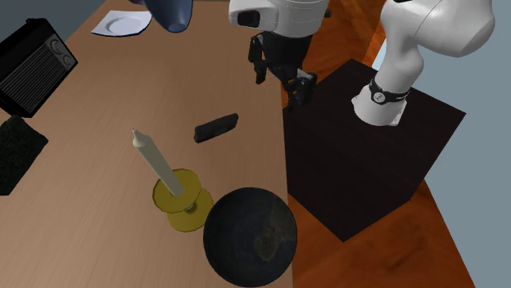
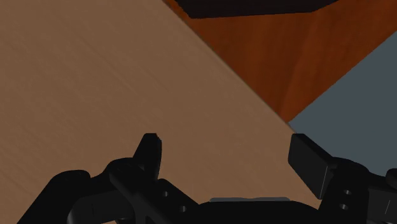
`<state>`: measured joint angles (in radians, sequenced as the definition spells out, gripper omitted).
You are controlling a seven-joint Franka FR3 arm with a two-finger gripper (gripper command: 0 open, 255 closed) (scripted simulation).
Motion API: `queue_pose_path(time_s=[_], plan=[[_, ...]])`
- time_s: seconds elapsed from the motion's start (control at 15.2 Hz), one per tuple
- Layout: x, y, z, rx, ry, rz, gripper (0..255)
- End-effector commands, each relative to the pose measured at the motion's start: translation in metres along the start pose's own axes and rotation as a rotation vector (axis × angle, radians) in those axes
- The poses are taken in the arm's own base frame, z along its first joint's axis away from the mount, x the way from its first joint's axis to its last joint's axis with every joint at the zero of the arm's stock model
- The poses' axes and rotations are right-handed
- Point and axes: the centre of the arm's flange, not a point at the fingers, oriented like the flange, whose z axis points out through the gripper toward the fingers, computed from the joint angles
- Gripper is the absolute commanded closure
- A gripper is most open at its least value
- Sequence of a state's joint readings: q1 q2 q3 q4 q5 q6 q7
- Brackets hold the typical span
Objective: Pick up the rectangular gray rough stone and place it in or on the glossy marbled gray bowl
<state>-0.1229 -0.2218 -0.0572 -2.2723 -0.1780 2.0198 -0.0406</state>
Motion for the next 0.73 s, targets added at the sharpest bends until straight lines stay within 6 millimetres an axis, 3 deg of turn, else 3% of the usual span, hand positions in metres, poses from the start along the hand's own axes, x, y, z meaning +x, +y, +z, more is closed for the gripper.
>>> queue_pose_path(time_s=[0.0,0.66], plan=[[0.017,0.012,0.012,0.000,-0.002,0.025,0],[0.103,0.078,0.090,0.003,-0.014,0.150,0]])
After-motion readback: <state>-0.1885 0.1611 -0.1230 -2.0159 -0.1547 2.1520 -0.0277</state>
